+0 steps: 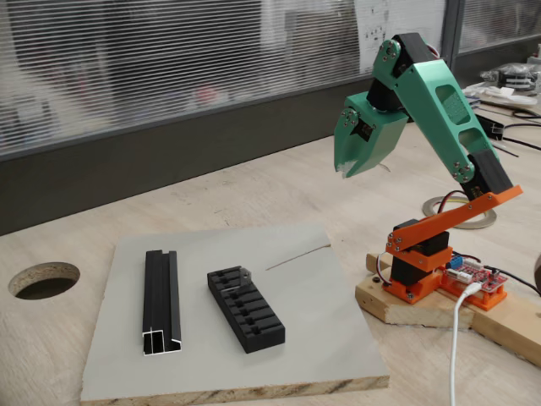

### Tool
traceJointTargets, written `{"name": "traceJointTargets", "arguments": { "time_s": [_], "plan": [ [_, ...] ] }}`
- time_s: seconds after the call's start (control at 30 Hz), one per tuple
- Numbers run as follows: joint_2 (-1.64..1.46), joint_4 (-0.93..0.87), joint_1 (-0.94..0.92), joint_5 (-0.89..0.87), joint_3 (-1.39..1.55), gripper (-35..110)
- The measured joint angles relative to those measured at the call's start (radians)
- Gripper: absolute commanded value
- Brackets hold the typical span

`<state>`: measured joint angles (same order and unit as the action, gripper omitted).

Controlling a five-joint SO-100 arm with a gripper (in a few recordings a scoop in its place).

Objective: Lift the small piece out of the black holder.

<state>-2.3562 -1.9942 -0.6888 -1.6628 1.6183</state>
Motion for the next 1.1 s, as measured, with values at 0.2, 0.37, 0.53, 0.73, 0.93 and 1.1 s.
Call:
{"name": "traceJointTargets", "arguments": {
  "time_s": [0.2,0.37,0.53,0.73,0.93,1.1],
  "plan": [
    [0.000,0.000,0.000,0.000,0.000,12],
    [0.000,0.000,0.000,0.000,0.000,12],
    [0.000,0.000,0.000,0.000,0.000,12],
    [0.000,0.000,0.009,-0.003,0.000,12],
    [0.000,0.000,0.210,-0.156,0.000,12],
    [0.000,0.000,0.347,-0.503,0.000,12]
  ]
}}
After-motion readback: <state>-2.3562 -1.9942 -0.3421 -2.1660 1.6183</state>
